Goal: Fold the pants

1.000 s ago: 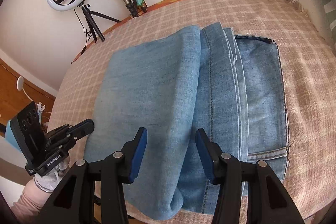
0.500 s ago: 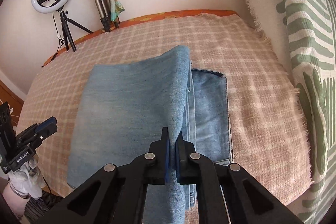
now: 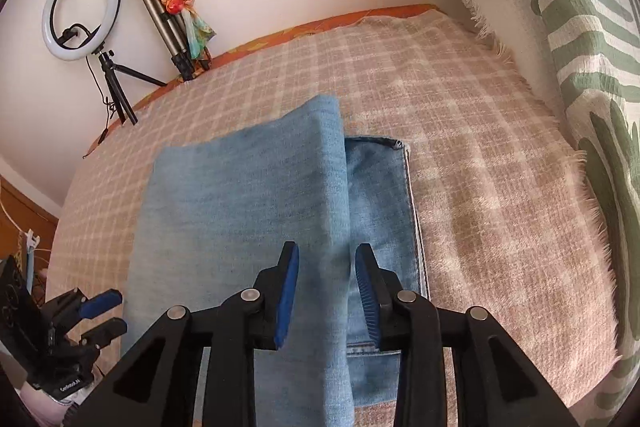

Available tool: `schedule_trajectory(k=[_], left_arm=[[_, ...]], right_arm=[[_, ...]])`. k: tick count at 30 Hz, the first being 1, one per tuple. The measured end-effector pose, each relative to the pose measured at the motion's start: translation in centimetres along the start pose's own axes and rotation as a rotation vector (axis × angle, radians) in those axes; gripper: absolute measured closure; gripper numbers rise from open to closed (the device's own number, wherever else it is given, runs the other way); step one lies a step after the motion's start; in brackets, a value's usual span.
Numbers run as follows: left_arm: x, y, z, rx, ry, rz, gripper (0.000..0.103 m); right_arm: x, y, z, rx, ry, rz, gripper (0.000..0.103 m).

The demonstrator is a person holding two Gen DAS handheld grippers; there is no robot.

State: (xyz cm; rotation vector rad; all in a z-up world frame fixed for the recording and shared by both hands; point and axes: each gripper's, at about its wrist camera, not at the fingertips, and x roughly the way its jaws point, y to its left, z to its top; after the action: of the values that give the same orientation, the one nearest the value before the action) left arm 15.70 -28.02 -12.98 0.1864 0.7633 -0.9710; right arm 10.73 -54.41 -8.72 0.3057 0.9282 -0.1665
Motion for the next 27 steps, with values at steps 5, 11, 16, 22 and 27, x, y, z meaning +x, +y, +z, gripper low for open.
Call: schedule_trajectory(k=[5, 11, 16, 22, 27], left_arm=[[0.9, -1.2, -0.6, 0.060, 0.025, 0.009, 0.074], [0.8, -0.9, -0.6, 0.030, 0.039, -0.011, 0.074], [0.7, -0.6, -0.5, 0.003, 0.048, -0.018, 0.074], [0.2, -0.4, -0.3, -0.011, 0.057, 0.019, 0.074], [-0.8, -0.2, -0.2, -0.018, 0.043, 0.045, 0.073]], right_arm=[[2.6, 0.3, 3.8, 0.022, -0.018, -0.015, 0.071], [4.8, 0.7, 5.8, 0.036, -0.038, -0.040, 0.091], [6.2, 1.2, 5.4, -0.005, -0.016, -0.156, 0.094], [3.9, 1.2, 5.2, -0.002, -0.052, -0.195, 0.082], [0.5, 2.8, 3.4, -0.047, -0.094, -0.177, 0.069]])
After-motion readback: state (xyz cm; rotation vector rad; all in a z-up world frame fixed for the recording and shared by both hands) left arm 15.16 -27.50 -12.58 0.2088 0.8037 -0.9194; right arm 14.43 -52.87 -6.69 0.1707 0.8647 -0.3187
